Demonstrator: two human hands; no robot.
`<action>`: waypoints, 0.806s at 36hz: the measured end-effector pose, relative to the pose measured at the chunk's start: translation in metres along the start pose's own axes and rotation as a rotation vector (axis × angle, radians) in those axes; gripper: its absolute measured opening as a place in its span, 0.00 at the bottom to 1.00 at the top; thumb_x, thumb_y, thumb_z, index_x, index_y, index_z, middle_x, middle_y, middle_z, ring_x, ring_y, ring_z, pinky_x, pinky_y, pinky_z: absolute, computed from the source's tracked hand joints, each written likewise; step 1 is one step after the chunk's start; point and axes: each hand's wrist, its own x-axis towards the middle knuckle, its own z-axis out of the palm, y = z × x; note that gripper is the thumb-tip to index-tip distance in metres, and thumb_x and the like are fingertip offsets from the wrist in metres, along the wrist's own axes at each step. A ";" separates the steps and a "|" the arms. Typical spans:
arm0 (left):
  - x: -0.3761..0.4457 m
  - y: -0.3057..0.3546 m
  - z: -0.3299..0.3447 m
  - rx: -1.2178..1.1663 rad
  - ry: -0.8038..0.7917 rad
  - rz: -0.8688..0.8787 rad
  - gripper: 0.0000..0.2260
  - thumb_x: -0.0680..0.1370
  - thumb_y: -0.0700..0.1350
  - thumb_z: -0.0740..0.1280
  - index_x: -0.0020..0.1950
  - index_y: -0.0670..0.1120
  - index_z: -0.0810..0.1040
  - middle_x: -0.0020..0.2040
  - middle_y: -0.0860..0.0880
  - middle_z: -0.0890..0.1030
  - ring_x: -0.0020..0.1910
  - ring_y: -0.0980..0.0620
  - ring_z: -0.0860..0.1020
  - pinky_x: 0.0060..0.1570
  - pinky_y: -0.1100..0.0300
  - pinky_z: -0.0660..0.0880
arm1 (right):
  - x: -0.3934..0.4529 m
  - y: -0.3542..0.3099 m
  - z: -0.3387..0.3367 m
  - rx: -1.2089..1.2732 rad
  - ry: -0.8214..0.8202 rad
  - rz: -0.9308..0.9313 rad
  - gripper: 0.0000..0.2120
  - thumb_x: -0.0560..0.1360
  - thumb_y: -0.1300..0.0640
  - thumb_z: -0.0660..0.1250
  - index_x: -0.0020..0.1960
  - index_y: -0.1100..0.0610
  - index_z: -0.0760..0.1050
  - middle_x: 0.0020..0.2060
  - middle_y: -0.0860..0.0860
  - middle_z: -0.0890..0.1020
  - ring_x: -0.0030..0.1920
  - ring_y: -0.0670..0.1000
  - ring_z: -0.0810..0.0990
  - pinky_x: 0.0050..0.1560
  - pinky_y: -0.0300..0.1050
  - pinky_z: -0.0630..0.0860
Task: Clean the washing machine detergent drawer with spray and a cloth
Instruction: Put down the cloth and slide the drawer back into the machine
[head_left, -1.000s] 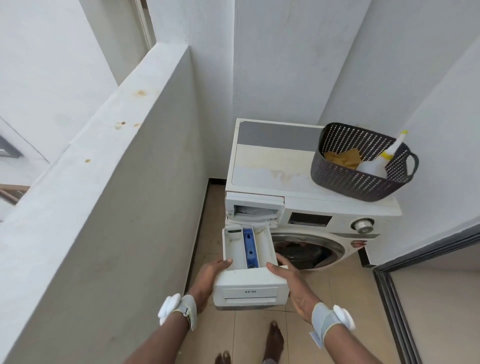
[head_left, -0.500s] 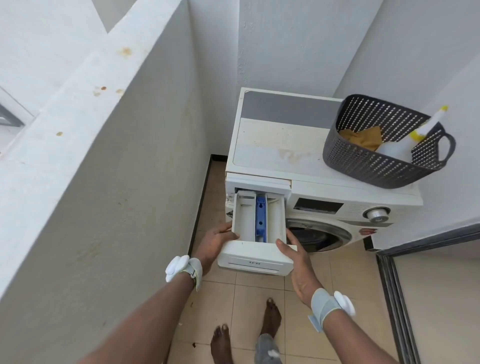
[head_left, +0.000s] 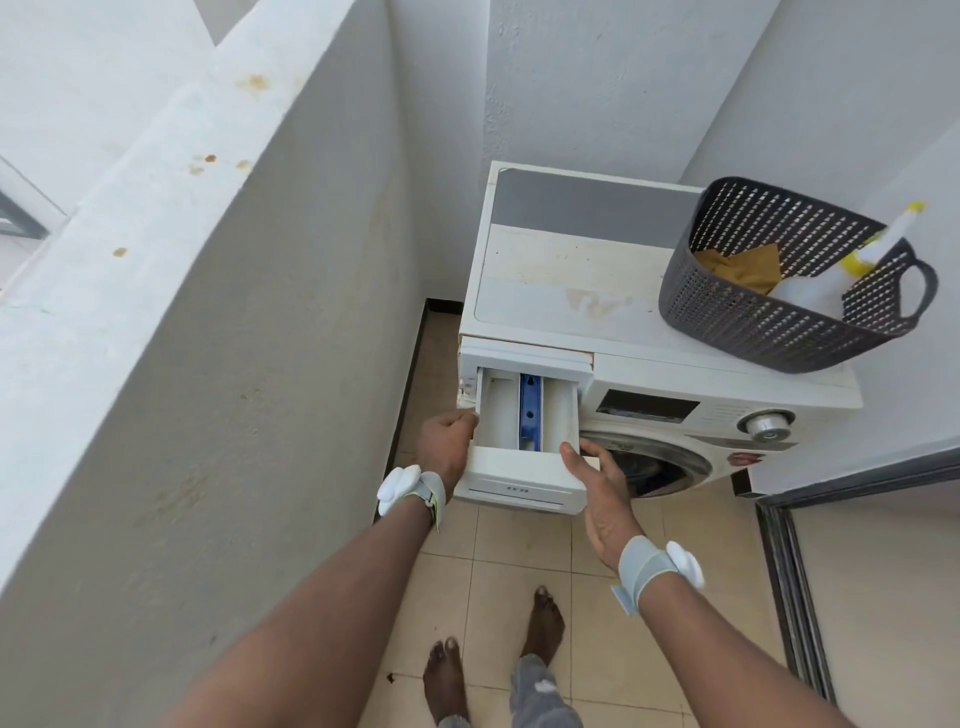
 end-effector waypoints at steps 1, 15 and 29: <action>0.003 0.003 0.001 0.000 0.030 0.009 0.08 0.77 0.50 0.70 0.47 0.48 0.87 0.45 0.53 0.84 0.45 0.50 0.80 0.47 0.58 0.74 | 0.001 0.001 0.003 0.001 0.008 -0.004 0.28 0.67 0.45 0.81 0.63 0.50 0.78 0.58 0.58 0.84 0.55 0.57 0.82 0.59 0.55 0.79; 0.029 0.028 0.014 -0.064 0.445 -0.058 0.13 0.79 0.54 0.64 0.39 0.47 0.73 0.36 0.50 0.76 0.37 0.43 0.73 0.45 0.53 0.73 | -0.017 -0.019 0.013 -0.653 0.032 -0.428 0.29 0.67 0.41 0.81 0.63 0.48 0.78 0.57 0.46 0.79 0.57 0.47 0.76 0.51 0.39 0.75; 0.039 0.022 0.015 -0.210 0.412 0.126 0.08 0.77 0.47 0.71 0.40 0.45 0.81 0.37 0.51 0.82 0.35 0.52 0.76 0.42 0.59 0.76 | -0.003 -0.027 0.008 -1.039 -0.014 -0.786 0.29 0.69 0.29 0.71 0.55 0.52 0.81 0.47 0.46 0.81 0.46 0.48 0.77 0.43 0.46 0.76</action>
